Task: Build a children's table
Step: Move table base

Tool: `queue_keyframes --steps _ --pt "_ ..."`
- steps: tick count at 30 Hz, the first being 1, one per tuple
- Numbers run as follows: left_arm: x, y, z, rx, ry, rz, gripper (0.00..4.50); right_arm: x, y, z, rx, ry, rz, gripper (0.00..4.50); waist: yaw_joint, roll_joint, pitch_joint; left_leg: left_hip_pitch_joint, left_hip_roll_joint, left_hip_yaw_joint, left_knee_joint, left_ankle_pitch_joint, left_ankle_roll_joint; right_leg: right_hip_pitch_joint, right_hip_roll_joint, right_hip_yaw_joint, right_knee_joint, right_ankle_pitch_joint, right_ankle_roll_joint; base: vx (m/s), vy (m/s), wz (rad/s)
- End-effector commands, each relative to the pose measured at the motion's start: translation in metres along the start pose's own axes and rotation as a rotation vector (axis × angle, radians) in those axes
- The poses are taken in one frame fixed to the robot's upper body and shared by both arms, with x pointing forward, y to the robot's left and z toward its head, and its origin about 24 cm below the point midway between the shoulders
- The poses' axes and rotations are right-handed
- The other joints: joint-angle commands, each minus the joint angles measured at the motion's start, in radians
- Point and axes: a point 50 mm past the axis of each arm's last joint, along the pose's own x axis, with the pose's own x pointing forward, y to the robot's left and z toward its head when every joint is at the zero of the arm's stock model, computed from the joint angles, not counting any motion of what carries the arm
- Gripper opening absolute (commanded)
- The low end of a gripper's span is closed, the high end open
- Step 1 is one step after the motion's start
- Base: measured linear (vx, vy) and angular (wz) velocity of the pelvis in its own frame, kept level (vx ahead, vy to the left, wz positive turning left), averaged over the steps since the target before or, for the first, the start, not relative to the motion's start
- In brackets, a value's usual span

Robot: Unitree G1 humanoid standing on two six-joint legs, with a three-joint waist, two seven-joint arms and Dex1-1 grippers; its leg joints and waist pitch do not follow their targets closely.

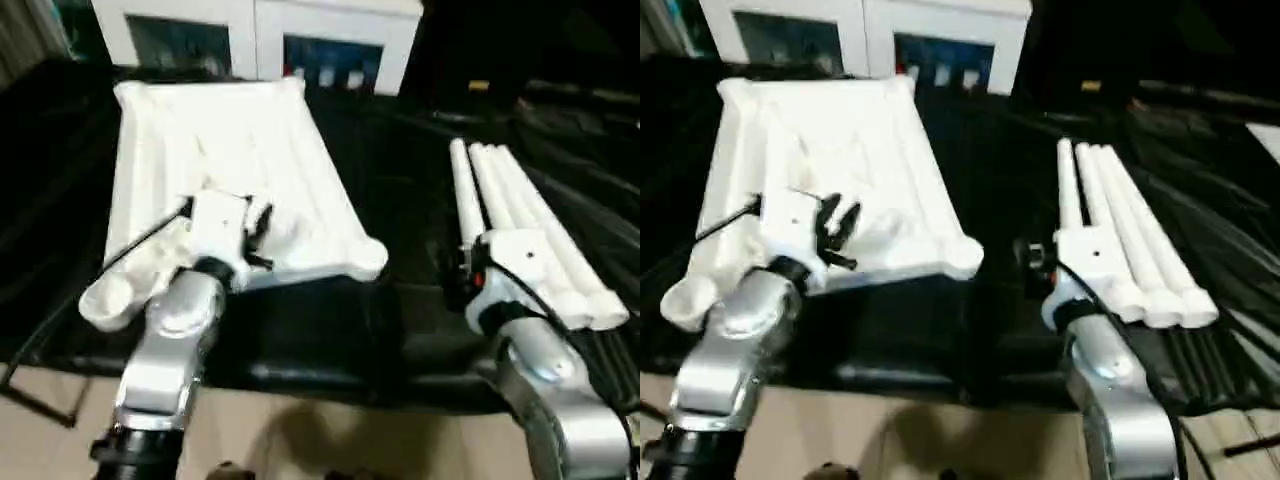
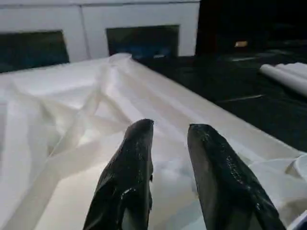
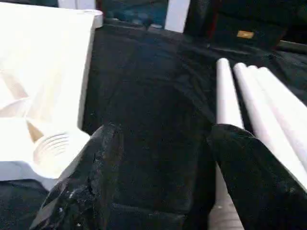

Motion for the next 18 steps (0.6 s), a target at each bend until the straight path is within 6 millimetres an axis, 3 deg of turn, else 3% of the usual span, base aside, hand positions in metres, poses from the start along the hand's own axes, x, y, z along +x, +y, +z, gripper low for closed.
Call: queue_keyframes --steps 1,2,3,4,5,6,7,8,9,11,13,14,15,16,17,18 --pt "-0.0024 -0.0022 0.0013 -0.04 0.006 -0.019 1.74 0.001 0.0018 0.0026 -0.011 0.003 0.008 3.17 0.01 0.01 -0.048 0.049 0.048 0.01 -0.048 -0.191 -0.009 0.023 -0.076 0.098 -0.12 -0.288 0.137 0.0 0.0 0.0" --pt "-0.0028 -0.0019 0.0019 -0.028 0.003 -0.017 1.81 0.0012 0.0023 0.0037 -0.006 0.0 0.009 3.17 0.004 0.006 -0.042 0.054 0.049 0.01 -0.052 -0.224 -0.018 0.02 -0.068 0.096 -0.119 -0.334 0.143 -0.022 0.024 -0.24" --pt "-0.0031 -0.0017 0.0023 -0.015 -0.001 -0.017 1.84 0.0015 0.0021 0.0044 -0.012 -0.002 0.006 3.17 0.013 -0.004 -0.032 0.037 0.049 -0.011 -0.075 -0.292 -0.014 0.045 -0.097 0.081 -0.104 -0.419 0.123 -0.018 0.037 -0.2" --pt "-0.0032 -0.0017 0.0024 -0.002 -0.003 -0.02 1.84 0.0019 0.0017 0.005 -0.024 -0.003 0.0 3.17 0.009 0.008 -0.036 0.061 0.059 -0.018 -0.082 -0.368 -0.004 0.039 -0.117 0.085 -0.114 -0.508 0.098 -0.018 0.037 -0.2" --pt "-0.0033 -0.0018 0.0019 -0.002 0.0 -0.021 1.94 0.0021 0.0017 0.0052 -0.022 -0.004 -0.001 3.17 0.006 0.01 -0.028 0.071 0.059 -0.018 -0.087 -0.416 0.005 0.042 -0.122 0.083 -0.128 -0.577 0.072 0.0 0.0 0.0" --pt "-0.0034 -0.002 0.0015 -0.003 0.003 -0.023 2.08 0.0024 0.0017 0.0054 -0.019 -0.005 -0.002 3.17 0.005 0.01 -0.025 0.073 0.058 -0.018 -0.09 -0.428 0.008 0.051 -0.124 0.079 -0.135 -0.602 0.06 0.0 0.0 0.0" --pt "-0.0035 -0.0021 0.0014 0.001 0.004 -0.025 2.08 0.0027 0.0018 0.0056 -0.018 -0.005 -0.002 3.17 0.005 0.009 -0.019 0.082 0.054 -0.014 -0.097 -0.434 0.024 0.068 -0.126 0.072 -0.148 -0.628 0.035 0.0 0.0 0.0" --pt "-0.0036 -0.0023 0.0016 0.004 0.003 -0.027 2.17 0.0028 0.0018 0.0057 -0.017 -0.005 -0.002 3.17 0.005 0.009 -0.019 0.082 0.054 -0.014 -0.097 -0.434 0.024 0.068 -0.126 0.072 -0.148 -0.628 0.035 0.0 0.0 0.0" --pt "-0.0037 -0.0024 0.0018 0.005 0.002 -0.029 2.17 0.0031 0.0018 0.0058 -0.017 -0.006 -0.002 3.17 0.009 0.006 -0.026 0.076 0.051 -0.012 -0.1 -0.379 0.037 0.085 -0.13 0.079 -0.145 -0.582 0.019 0.0 0.0 0.0" --pt "-0.004 -0.0022 0.0024 0.006 0.002 -0.029 2.36 0.0035 0.002 0.0061 -0.016 -0.006 -0.001 3.17 0.014 0.007 -0.03 0.086 0.051 -0.004 -0.101 -0.321 0.055 0.089 -0.128 0.085 -0.139 -0.507 -0.015 0.032 0.011 0.01" --pt "-0.0047 -0.0023 0.0029 0.011 0.002 -0.031 2.52 0.004 0.003 0.0059 -0.012 -0.001 0.009 3.17 0.016 0.008 -0.046 0.081 0.052 -0.003 -0.101 -0.213 0.09 0.106 -0.122 0.085 -0.109 -0.31 -0.089 0.077 0.017 0.05" --pt "-0.0048 -0.0024 0.0029 0.012 0.002 -0.031 2.57 0.0042 0.003 0.006 -0.014 -0.001 0.009 3.17 0.004 0.019 -0.039 0.19 0.105 0.012 -0.111 -0.274 0.014 0.032 -0.071 0.092 -0.08 -0.274 -0.101 0.094 0.011 -0.04" --pt "-0.0049 -0.0025 0.0029 0.012 0.001 -0.032 2.57 0.0043 0.0031 0.0062 -0.017 -0.001 0.01 3.17 0.004 0.019 -0.039 0.19 0.105 0.012 -0.111 -0.274 0.014 0.032 -0.071 0.092 -0.08 -0.274 -0.101 0.123 0.003 -0.29" --pt "-0.0058 -0.0035 0.003 0.013 0.001 -0.036 2.79 0.005 0.0028 0.0071 -0.019 -0.006 0.008 3.17 -0.006 0.007 -0.026 0.238 0.153 0.02 -0.131 -0.343 -0.025 -0.02 -0.092 0.074 -0.024 -0.188 -0.135 0.123 0.003 -0.29" --pt "-0.0059 -0.0037 0.003 0.015 0.0 -0.037 2.79 0.0052 0.0028 0.0072 -0.018 -0.007 0.008 3.17 -0.007 -0.005 -0.02 0.229 0.136 0.042 -0.125 -0.358 -0.027 -0.016 -0.099 0.083 -0.024 -0.164 -0.158 0.138 -0.007 -0.48" --pt "-0.0069 -0.0053 0.0031 0.016 -0.002 -0.05 2.87 0.0053 0.0026 0.0077 -0.018 -0.009 0.007 3.17 0.025 -0.051 -0.021 0.072 -0.011 0.07 -0.044 -0.311 0.02 0.128 -0.119 0.16 -0.068 -0.111 -0.193 0.181 -0.023 -0.32"
